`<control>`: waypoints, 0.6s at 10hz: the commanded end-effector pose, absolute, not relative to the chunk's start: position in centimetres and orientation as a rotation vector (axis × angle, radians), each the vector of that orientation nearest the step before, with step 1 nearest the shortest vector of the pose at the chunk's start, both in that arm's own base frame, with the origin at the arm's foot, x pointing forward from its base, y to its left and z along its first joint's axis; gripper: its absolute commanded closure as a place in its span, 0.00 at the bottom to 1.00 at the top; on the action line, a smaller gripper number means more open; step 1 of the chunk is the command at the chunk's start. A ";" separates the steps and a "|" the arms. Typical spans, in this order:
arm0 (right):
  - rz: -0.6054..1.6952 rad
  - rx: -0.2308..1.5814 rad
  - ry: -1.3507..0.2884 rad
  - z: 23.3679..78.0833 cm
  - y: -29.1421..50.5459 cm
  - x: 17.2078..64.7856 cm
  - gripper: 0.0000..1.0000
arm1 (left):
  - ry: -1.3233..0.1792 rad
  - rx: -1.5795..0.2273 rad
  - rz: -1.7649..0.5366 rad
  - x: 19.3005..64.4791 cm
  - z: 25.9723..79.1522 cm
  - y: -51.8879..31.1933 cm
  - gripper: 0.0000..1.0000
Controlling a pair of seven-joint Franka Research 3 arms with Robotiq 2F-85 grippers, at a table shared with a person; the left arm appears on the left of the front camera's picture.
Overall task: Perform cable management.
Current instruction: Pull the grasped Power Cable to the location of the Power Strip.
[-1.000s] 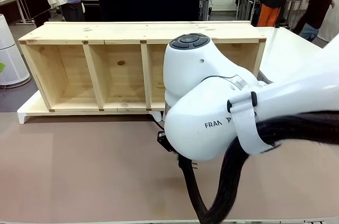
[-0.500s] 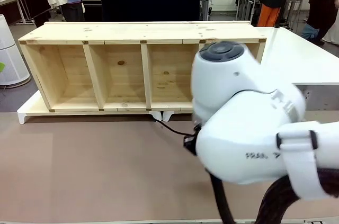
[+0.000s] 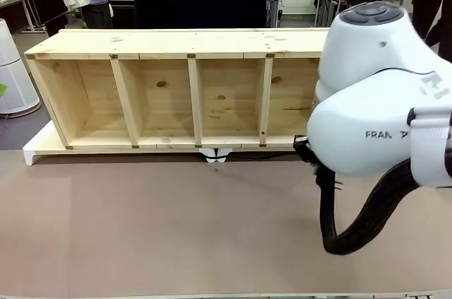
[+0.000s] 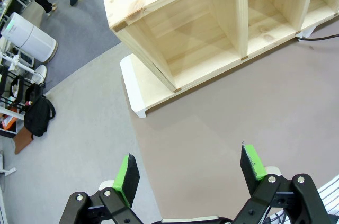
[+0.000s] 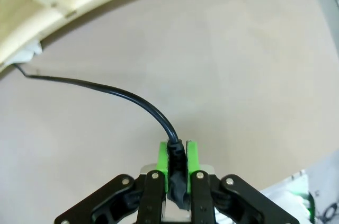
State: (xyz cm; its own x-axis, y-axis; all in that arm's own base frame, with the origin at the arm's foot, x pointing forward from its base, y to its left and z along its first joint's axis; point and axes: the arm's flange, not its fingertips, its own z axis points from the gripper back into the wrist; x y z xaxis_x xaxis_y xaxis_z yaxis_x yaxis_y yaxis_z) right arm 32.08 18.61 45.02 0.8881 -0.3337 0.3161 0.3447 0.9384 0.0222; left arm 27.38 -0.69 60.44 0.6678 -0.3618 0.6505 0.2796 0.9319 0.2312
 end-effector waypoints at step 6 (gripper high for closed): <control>-0.451 -0.045 -0.431 45.2 6.5 29.5 0.84 | -0.760 0.114 -0.355 27.4 60.5 -0.7 0.00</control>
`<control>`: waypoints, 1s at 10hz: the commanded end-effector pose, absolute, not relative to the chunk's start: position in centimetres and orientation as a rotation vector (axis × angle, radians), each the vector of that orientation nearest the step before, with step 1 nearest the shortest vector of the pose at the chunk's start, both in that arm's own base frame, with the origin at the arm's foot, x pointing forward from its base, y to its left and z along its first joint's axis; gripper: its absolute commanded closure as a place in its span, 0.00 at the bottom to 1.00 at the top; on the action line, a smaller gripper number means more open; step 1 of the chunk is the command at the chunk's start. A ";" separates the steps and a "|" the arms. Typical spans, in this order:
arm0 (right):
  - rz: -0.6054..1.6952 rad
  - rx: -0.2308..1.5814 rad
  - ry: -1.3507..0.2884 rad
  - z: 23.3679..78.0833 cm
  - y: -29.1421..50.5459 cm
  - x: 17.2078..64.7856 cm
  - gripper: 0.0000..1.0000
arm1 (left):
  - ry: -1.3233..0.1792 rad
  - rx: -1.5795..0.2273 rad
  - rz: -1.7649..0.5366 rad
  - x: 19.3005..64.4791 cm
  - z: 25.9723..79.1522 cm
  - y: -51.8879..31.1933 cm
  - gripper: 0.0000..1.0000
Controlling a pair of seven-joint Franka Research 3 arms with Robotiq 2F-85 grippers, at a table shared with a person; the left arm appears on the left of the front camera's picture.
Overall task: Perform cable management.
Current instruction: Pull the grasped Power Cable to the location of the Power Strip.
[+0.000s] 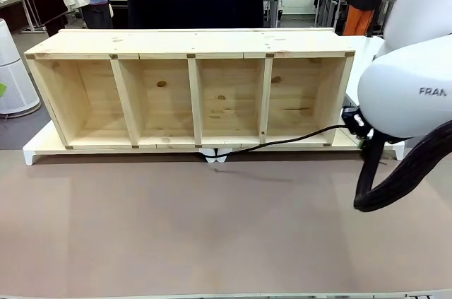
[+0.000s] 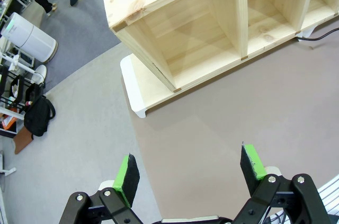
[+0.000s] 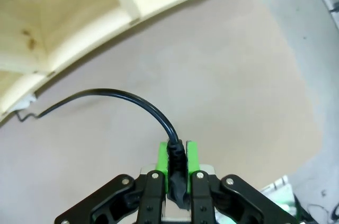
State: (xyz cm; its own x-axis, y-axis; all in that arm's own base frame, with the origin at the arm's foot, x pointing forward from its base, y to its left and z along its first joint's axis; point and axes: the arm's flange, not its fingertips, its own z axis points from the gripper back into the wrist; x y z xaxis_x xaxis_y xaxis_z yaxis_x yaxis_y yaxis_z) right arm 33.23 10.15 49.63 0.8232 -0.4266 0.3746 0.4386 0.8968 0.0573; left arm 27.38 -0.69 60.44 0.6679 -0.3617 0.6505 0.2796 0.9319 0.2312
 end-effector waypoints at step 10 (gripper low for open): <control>-0.321 -0.093 -0.617 48.1 1.6 37.6 0.84 | -0.760 0.114 -0.355 27.4 60.5 -0.7 0.00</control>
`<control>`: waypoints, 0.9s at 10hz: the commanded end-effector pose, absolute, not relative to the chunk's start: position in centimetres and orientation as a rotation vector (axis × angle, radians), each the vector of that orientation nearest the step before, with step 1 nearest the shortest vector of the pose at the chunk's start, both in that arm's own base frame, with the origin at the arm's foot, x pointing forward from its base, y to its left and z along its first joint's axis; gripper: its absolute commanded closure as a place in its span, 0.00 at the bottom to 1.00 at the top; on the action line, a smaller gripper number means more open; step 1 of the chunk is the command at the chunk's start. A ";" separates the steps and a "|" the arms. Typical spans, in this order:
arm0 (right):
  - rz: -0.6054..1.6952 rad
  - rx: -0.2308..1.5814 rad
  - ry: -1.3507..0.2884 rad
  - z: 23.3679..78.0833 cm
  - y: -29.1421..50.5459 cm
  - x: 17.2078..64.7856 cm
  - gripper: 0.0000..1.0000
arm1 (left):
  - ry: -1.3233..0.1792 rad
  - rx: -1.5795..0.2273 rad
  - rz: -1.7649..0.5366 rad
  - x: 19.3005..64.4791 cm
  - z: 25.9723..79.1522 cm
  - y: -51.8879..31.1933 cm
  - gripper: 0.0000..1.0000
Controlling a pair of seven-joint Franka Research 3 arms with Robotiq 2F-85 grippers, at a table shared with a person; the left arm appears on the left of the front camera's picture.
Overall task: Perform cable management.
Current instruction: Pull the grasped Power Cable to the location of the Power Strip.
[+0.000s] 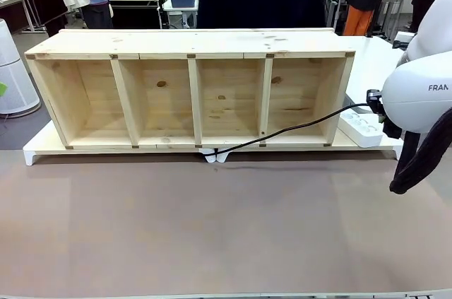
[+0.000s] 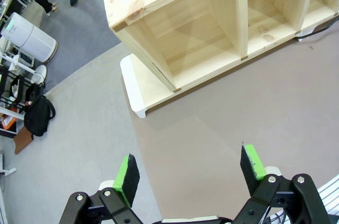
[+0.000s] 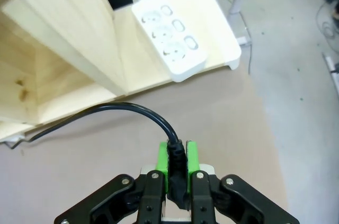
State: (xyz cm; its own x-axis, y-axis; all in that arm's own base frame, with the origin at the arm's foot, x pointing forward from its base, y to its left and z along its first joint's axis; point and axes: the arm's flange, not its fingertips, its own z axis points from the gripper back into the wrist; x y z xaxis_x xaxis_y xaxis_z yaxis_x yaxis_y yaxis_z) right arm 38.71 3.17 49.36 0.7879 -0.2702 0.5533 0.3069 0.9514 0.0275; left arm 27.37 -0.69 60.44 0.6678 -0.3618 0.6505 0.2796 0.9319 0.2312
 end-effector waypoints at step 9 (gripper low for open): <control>-0.325 -0.121 -0.659 52.8 1.2 45.0 0.84 | -0.760 0.114 -0.355 27.4 60.5 -0.7 0.00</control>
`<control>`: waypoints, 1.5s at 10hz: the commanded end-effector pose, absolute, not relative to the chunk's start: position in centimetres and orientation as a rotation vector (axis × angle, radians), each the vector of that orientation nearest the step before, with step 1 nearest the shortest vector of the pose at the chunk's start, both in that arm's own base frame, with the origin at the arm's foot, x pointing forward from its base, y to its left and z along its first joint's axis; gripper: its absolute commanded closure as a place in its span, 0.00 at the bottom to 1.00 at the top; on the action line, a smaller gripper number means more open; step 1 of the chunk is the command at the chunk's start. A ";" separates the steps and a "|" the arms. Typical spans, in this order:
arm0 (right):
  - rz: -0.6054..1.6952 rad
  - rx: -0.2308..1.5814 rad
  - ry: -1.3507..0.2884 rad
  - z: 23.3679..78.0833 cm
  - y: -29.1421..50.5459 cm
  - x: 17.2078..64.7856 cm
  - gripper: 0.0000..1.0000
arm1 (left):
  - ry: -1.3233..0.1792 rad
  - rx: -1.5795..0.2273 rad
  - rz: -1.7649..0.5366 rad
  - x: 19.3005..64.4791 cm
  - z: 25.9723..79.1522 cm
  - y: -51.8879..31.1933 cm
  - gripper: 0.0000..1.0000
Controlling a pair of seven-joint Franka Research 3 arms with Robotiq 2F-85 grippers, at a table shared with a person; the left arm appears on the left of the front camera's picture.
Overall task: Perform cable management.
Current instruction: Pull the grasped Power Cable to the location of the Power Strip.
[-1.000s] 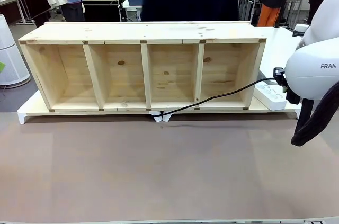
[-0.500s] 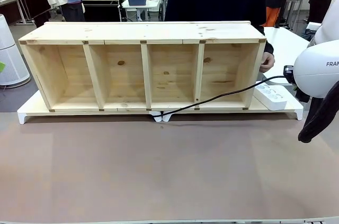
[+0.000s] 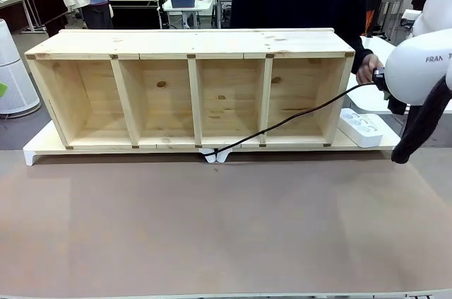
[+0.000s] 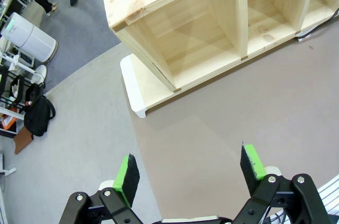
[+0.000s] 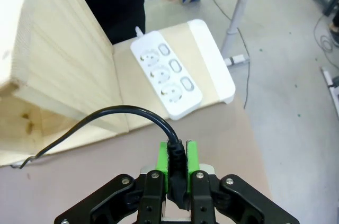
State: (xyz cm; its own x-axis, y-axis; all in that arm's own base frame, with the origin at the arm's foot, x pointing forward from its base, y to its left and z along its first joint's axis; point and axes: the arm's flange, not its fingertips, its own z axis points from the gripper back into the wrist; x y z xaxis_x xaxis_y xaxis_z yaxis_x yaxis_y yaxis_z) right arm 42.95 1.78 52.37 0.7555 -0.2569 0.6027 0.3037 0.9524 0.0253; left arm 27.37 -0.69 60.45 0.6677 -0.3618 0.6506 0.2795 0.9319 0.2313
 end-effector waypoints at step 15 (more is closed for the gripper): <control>-0.380 -0.107 -0.561 53.3 -0.8 51.7 0.84 | -0.760 0.114 -0.355 27.4 60.5 -0.7 0.00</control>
State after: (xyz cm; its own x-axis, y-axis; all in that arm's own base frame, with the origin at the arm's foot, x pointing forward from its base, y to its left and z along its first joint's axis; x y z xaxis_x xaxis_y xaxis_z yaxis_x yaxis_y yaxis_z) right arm 51.68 -0.74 53.20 0.7823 -0.3198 0.5345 0.3752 0.9269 0.0054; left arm 27.37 -0.69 60.45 0.6677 -0.3618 0.6506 0.2796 0.9319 0.2313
